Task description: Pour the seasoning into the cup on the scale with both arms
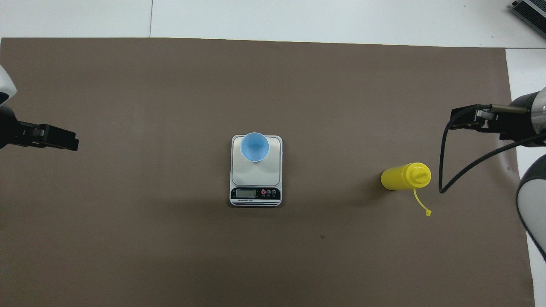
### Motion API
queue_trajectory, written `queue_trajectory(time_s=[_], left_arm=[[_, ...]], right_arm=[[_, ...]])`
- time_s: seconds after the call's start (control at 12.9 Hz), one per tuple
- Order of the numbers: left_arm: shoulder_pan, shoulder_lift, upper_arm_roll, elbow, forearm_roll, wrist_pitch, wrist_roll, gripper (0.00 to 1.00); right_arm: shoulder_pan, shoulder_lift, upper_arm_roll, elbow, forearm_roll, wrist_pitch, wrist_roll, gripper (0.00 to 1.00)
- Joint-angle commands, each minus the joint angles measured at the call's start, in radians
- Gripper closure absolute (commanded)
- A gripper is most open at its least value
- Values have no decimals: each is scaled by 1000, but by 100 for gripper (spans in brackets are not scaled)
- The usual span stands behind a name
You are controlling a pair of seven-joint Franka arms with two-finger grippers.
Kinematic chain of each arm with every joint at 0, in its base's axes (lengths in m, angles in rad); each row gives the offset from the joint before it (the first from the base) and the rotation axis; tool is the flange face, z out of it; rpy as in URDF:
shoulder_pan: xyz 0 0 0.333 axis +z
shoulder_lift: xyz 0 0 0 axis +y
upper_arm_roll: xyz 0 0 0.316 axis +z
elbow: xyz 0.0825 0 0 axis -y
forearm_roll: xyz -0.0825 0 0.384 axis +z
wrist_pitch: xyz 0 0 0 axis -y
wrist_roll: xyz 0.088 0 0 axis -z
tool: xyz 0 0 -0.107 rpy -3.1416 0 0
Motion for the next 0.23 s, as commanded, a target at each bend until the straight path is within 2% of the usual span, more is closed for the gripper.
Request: queue_trajectory(time_s=[0.0,0.15], left_arm=[[18,-29,-9,-29,12,-2,2,0],[18,-29,-9,-29,12,-2,2,0]], right_arm=[[-10,40,4,61,41,-74,-26,0],[-5,30,4,39,41,-84,-26,0]])
